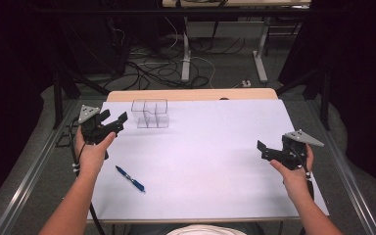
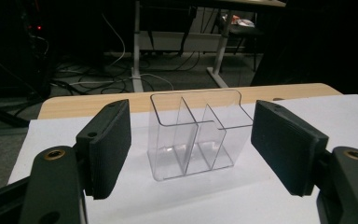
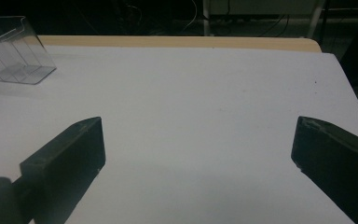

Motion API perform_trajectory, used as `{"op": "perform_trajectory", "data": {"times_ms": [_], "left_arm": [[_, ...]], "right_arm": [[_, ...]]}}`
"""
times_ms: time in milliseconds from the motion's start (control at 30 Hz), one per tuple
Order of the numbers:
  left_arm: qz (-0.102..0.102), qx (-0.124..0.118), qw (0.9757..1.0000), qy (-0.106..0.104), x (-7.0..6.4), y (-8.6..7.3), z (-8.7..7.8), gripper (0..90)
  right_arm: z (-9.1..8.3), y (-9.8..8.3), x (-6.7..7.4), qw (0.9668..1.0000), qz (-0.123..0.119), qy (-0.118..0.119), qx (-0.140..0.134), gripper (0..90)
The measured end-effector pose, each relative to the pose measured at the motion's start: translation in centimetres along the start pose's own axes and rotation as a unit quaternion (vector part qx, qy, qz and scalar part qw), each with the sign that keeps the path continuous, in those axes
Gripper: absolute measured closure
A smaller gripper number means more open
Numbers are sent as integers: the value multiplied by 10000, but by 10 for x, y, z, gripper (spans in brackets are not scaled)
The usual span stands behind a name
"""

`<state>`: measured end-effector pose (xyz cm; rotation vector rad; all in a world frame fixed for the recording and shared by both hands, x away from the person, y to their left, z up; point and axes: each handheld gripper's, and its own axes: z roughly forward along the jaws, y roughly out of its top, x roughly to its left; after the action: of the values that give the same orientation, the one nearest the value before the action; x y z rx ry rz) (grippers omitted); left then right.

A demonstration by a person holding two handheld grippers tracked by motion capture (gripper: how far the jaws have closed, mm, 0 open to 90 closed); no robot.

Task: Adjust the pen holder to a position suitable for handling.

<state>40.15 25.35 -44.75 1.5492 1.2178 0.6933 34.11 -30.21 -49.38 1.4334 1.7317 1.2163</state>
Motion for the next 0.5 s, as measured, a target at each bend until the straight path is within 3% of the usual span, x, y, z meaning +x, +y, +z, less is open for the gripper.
{"op": "perform_trajectory", "data": {"times_ms": [200,500], "left_arm": [[-44,159,9999,7,-3,11,11,301],[-137,311,9994,-22,-3,27,26,410]], "right_arm": [[1,-1,1,10000,7,37,7,24],[2,-2,0,10000,42,46,21,30]]}}
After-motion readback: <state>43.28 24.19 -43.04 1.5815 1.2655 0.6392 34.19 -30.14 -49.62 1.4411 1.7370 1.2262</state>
